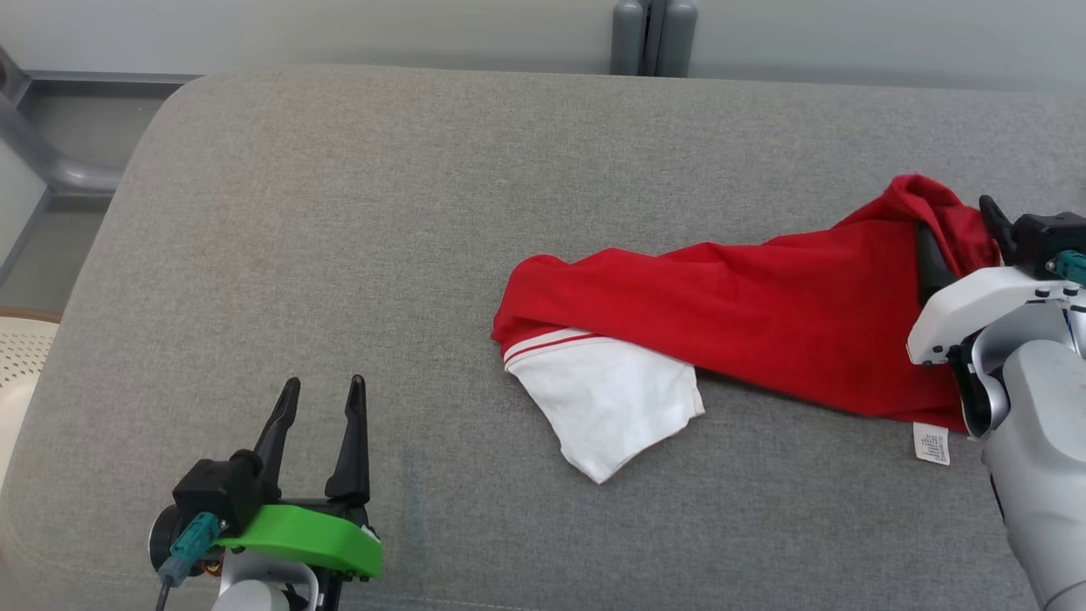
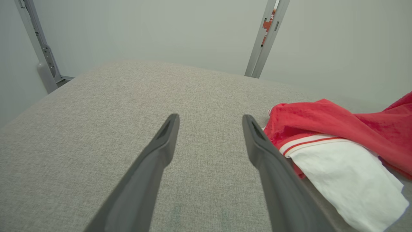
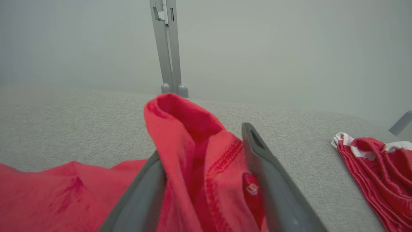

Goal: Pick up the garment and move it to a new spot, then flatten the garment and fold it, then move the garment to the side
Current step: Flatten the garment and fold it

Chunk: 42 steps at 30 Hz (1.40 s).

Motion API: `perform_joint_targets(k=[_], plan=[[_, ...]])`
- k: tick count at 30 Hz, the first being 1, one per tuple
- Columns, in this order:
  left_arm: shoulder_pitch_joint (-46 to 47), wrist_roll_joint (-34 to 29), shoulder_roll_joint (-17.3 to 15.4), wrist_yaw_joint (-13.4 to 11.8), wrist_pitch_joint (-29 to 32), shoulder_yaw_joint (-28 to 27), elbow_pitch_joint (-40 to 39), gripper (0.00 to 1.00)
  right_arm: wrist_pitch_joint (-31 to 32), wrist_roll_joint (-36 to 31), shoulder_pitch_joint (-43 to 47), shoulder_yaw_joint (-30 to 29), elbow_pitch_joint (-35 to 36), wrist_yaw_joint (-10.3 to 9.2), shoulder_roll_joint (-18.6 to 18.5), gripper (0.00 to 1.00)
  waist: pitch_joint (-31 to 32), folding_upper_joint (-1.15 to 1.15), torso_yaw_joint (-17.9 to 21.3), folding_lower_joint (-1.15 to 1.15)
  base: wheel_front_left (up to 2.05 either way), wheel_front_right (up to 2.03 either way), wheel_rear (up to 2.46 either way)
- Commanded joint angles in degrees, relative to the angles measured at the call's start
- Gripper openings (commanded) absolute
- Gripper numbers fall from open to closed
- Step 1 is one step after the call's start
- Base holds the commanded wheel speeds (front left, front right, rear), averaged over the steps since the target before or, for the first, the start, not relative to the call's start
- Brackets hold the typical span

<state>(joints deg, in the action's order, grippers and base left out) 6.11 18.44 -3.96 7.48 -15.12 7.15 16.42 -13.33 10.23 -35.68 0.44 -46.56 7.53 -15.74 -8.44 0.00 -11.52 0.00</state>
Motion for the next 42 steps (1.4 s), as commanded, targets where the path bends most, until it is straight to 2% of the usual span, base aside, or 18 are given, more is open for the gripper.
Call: perform_joint_targets(k=[1, 7, 10, 19, 29, 33, 42], plan=[[-0.1, 0.0, 0.1, 0.0, 0.0, -0.2, 0.0, 1.0, -0.7, -0.5, -0.4, -0.2, 0.1, -0.1, 0.2, 1.0, 0.7, 0.0, 0.6, 0.0, 0.0, 0.0, 0.0], [-1.2, -0.9, -0.4, 0.0, 0.0, -0.7, -0.1, 1.0, -1.8, -0.4, 2.9, 0.3, 4.4, -0.1, 1.5, 1.0, 2.9, 0.0, 2.5, 0.0, 0.0, 0.0, 0.0], [-1.8, -1.1, -0.4, 0.0, 0.0, -0.8, -0.2, 1.0, -1.9, 0.3, 5.7, 0.9, 9.1, -0.11, 2.0, 1.0, 3.7, 0.0, 3.5, 0.0, 0.0, 0.0, 0.0], [-3.5, -1.7, -0.7, 0.0, 0.0, -0.8, -0.1, 1.0, -1.9, 1.8, 19.0, 0.7, 21.8, -0.11, 4.6, 1.0, 5.4, 0.0, 6.1, 0.0, 0.0, 0.0, 0.0], [-3.4, -1.8, -0.8, 0.0, 0.0, 1.0, 0.5, 1.0, -1.9, 1.7, 30.2, -1.4, 30.3, -0.1, 8.2, 1.0, 5.1, 0.0, 7.7, 0.0, 0.0, 0.0, 0.0], [-2.9, -2.0, -1.2, 0.0, 0.0, 3.5, 1.2, 1.0, -1.9, 1.2, 32.0, -1.4, 31.7, -0.1, 9.5, 1.0, 4.7, 0.0, 8.4, 0.0, 0.0, 0.0, 0.0], [-0.1, -1.3, -2.0, 0.0, 0.0, 16.9, 3.7, 1.0, -1.6, 0.5, 30.7, -0.8, 33.0, -0.1, 10.9, 1.0, 2.7, 0.0, 9.9, 0.0, 0.0, 0.0, 0.0]])
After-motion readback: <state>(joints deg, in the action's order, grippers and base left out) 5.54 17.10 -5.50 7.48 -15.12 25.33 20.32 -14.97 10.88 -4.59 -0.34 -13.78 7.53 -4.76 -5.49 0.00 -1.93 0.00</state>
